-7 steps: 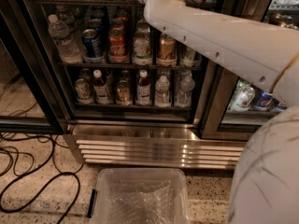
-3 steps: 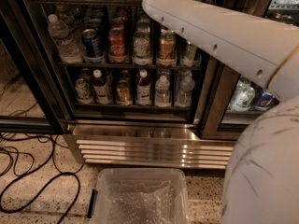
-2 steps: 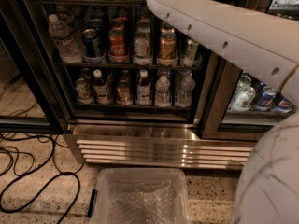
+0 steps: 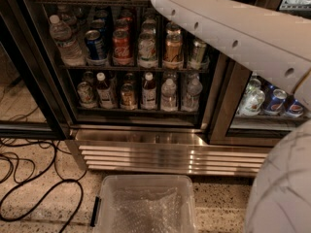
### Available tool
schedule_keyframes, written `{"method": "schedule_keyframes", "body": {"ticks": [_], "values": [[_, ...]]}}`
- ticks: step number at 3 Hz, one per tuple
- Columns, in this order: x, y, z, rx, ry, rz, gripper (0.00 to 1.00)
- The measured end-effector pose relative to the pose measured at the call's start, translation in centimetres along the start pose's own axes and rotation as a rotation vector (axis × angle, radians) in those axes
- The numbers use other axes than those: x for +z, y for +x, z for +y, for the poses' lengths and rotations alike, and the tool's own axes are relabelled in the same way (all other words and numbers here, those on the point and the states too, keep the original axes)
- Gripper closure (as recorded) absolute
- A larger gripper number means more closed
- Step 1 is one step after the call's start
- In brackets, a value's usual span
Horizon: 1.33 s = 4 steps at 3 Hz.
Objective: Pick orange can from top shelf of fridge
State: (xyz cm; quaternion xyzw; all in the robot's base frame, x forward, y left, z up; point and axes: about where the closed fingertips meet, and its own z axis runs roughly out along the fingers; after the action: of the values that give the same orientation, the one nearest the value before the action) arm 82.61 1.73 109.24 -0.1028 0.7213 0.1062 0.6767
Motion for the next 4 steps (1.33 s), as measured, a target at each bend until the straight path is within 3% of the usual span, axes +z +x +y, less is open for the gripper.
{"method": "schedule_keyframes", "body": {"ticks": [4], "values": [[-1.7, -1.0, 0.9, 0.033, 0.001, 0.015, 1.00]]}}
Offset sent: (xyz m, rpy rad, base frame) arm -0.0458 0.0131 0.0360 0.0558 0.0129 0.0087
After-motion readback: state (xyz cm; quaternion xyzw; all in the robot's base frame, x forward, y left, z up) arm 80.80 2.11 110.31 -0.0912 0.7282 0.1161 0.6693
